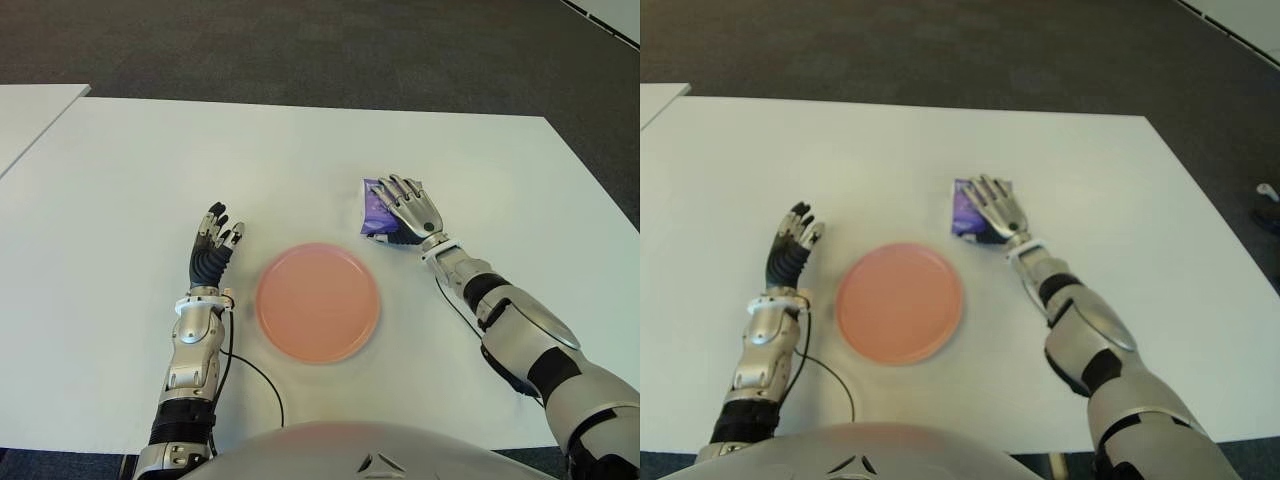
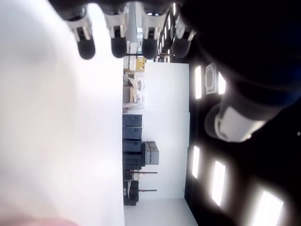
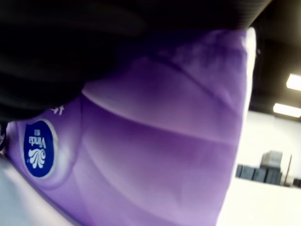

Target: Put the tissue paper into the plate.

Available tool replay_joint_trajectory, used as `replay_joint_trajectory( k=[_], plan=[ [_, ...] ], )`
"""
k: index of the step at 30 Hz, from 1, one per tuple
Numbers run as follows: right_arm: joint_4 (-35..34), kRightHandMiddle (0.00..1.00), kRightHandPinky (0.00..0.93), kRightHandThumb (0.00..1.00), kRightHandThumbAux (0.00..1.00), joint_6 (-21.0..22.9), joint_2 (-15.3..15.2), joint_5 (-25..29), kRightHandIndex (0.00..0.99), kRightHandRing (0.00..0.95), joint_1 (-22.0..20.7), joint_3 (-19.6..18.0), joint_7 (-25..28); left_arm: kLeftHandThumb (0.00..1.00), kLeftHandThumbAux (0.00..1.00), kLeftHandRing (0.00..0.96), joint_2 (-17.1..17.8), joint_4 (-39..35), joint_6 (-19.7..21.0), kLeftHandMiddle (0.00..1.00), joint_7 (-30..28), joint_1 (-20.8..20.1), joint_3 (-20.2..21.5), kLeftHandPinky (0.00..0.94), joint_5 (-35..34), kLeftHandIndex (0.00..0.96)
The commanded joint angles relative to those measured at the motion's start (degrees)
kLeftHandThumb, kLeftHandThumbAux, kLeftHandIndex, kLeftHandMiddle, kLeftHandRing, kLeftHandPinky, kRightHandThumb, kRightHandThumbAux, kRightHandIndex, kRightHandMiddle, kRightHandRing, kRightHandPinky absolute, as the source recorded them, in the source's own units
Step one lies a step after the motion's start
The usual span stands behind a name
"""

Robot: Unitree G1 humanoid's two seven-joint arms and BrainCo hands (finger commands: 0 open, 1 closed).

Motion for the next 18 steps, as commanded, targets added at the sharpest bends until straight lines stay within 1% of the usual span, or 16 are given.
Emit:
replay_joint_trajectory(
  k=[1, 5, 8, 9, 11, 13, 14, 15, 16, 17, 18],
  plan=[
    [3.60, 0.025, 0.004, 0.356, 0.586, 1.74, 4.92, -7.45, 0.000, 0.006, 10.57, 7.02, -0.86, 0.000, 0.576, 0.000, 0.01, 0.07, 1.59, 0.001, 0.01, 0.66, 0.67, 0.000, -0.46, 0.000],
    [3.82, 0.055, 0.057, 0.351, 0.616, 0.35, 5.51, -5.37, 0.000, 0.038, 11.06, 5.89, -2.43, 0.000, 0.576, 0.000, 0.14, 0.16, 1.78, 0.000, 0.08, 0.53, 0.70, 0.000, -0.40, 0.000],
    [3.93, 0.116, 0.163, 0.389, 0.630, -0.96, 5.83, -4.32, 0.022, 0.115, 11.32, 5.01, -2.98, 0.000, 0.572, 0.000, 0.20, 0.29, 1.86, 0.000, 0.08, 0.39, 0.74, 0.000, -0.38, 0.000],
    [3.92, 0.123, 0.176, 0.394, 0.631, -1.89, 5.90, -3.66, 0.025, 0.125, 11.44, 4.42, -3.00, 0.000, 0.571, 0.000, 0.21, 0.30, 1.87, 0.000, 0.09, 0.35, 0.75, 0.000, -0.36, 0.000],
    [3.91, 0.222, 0.299, 0.507, 0.628, -3.48, 6.03, -2.47, 0.143, 0.239, 11.64, 3.36, -2.86, 0.000, 0.565, 0.000, 0.21, 0.38, 1.81, 0.000, 0.14, 0.29, 0.75, 0.000, -0.28, 0.000],
    [3.87, 0.273, 0.358, 0.565, 0.623, -4.89, 6.17, -1.39, 0.201, 0.297, 11.78, 2.36, -2.39, 0.000, 0.563, 0.000, 0.24, 0.46, 1.71, 0.000, 0.18, 0.26, 0.74, 0.000, -0.15, 0.000],
    [3.76, 0.297, 0.381, 0.593, 0.641, -6.29, 6.18, -0.26, 0.244, 0.322, 11.80, 1.41, -1.53, 0.000, 0.562, 0.000, 0.31, 0.48, 1.69, 0.000, 0.26, 0.23, 0.72, 0.000, 0.02, 0.000],
    [3.69, 0.365, 0.455, 0.679, 0.657, -7.23, 6.16, 0.48, 0.296, 0.405, 11.81, 0.77, -0.93, 0.000, 0.561, 0.000, 0.35, 0.49, 1.68, 0.000, 0.31, 0.21, 0.71, 0.000, 0.14, 0.000],
    [3.66, 0.408, 0.502, 0.734, 0.667, -7.85, 6.14, 0.93, 0.329, 0.458, 11.80, 0.35, -0.56, 0.000, 0.561, 0.000, 0.37, 0.49, 1.70, 0.000, 0.34, 0.19, 0.70, 0.000, 0.23, 0.000],
    [3.61, 0.424, 0.519, 0.754, 0.670, -8.45, 6.10, 1.33, 0.341, 0.477, 11.78, -0.07, -0.25, 0.000, 0.560, 0.000, 0.39, 0.48, 1.72, 0.000, 0.41, 0.18, 0.70, 0.000, 0.32, 0.000],
    [3.60, 0.451, 0.562, 0.782, 0.676, -8.77, 6.08, 1.46, 0.355, 0.525, 11.76, -0.31, -0.13, 0.000, 0.561, 0.000, 0.39, 0.48, 1.74, 0.000, 0.45, 0.17, 0.71, 0.000, 0.36, 0.000]
  ],
)
